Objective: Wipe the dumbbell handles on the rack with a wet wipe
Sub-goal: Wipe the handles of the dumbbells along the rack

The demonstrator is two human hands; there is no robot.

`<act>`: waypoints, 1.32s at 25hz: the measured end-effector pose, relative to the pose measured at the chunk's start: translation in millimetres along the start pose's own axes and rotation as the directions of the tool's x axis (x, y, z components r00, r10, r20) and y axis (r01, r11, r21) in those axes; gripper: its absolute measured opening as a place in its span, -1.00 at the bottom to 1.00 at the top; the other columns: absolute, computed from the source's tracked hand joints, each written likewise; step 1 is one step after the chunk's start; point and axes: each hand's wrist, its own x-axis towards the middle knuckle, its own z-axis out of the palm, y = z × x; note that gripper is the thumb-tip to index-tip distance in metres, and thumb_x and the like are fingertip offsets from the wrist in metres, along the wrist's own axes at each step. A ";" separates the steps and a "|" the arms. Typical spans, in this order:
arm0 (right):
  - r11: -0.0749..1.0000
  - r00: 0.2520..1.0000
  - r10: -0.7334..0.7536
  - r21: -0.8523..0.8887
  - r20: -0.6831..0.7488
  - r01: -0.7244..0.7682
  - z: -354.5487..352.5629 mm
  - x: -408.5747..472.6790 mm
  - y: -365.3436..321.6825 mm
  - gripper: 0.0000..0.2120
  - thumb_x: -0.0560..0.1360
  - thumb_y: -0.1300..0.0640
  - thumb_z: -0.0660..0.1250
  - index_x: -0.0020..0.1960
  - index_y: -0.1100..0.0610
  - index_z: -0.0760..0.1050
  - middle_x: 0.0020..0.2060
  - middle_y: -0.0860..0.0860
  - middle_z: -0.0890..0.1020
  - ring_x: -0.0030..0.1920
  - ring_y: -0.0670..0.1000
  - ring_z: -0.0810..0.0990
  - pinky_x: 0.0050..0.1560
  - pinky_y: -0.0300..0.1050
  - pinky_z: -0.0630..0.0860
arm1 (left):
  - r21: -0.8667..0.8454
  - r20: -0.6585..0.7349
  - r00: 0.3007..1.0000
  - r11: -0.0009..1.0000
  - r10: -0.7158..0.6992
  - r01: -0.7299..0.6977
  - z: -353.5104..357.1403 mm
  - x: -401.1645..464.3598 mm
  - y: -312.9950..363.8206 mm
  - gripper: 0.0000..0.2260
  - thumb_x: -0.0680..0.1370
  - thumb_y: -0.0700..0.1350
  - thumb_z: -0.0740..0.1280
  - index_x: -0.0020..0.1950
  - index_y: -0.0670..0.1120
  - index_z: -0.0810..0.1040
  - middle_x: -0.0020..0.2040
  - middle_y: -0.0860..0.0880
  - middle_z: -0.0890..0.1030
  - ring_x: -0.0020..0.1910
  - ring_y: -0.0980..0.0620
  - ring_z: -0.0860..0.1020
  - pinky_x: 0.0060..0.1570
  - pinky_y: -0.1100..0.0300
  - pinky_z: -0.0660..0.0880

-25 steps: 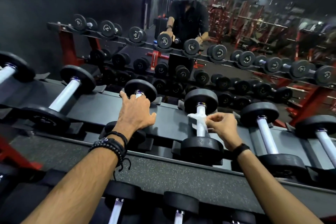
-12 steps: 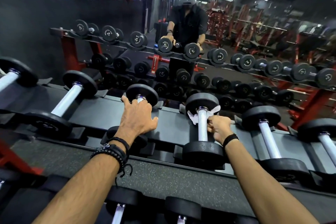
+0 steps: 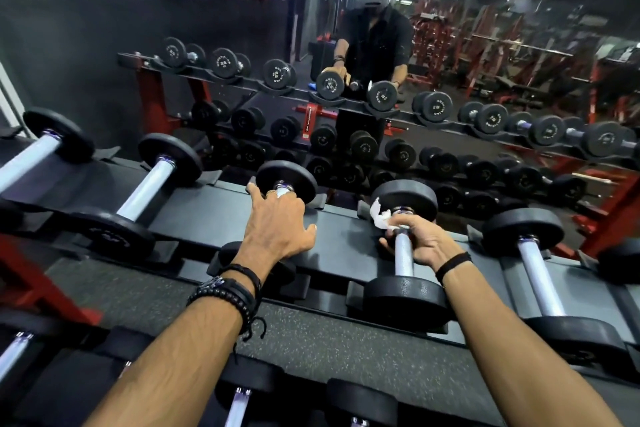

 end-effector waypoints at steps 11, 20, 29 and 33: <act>0.378 0.628 -0.724 -0.926 -0.287 0.013 7.5 -6.9 7.0 -0.43 0.23 -0.33 0.42 -0.21 0.20 0.53 -0.15 0.16 0.63 -0.08 0.25 0.62 -0.18 -0.07 0.45 | -0.032 0.015 1.000 0.999 -0.013 0.014 -0.6 -0.5 0.2 -0.68 0.45 0.20 0.25 -0.14 -0.04 0.58 -0.15 0.00 0.58 -0.12 -0.07 0.55 0.33 -0.31 0.16; 0.477 0.619 -0.728 -0.866 -0.295 0.149 -0.3 -6.8 8.3 -0.51 0.36 -0.25 0.38 -0.35 0.15 0.34 -0.28 0.18 0.56 -0.18 0.26 0.58 -0.25 -0.09 0.33 | -0.064 0.018 1.000 0.998 -0.020 0.021 0.6 1.1 -0.4 -0.68 0.44 0.21 0.26 -0.13 -0.03 0.59 -0.17 0.00 0.60 -0.11 -0.06 0.57 0.34 -0.32 0.12; 0.622 0.671 -0.670 -0.734 -0.317 0.274 -4.9 -5.6 10.1 -0.49 0.50 0.09 0.33 -0.55 0.12 0.19 -0.57 0.01 0.24 -0.48 0.05 0.26 -0.41 -0.05 0.27 | -0.042 0.018 1.000 0.999 -0.012 0.013 1.1 1.6 -0.9 -0.65 0.43 0.23 0.21 -0.14 -0.02 0.59 -0.14 0.00 0.60 -0.10 -0.06 0.57 0.33 -0.33 0.13; 0.741 0.682 -0.599 -0.613 -0.420 0.273 -5.5 -10.4 13.4 -0.63 0.43 0.10 0.34 -0.49 0.21 0.38 -0.52 0.12 0.36 -0.43 0.11 0.38 -0.39 0.03 0.46 | -0.030 0.025 1.000 1.000 -0.004 0.004 1.3 1.6 -1.1 -0.64 0.44 0.23 0.20 -0.12 -0.02 0.59 -0.12 -0.01 0.59 -0.09 -0.07 0.57 0.34 -0.33 0.13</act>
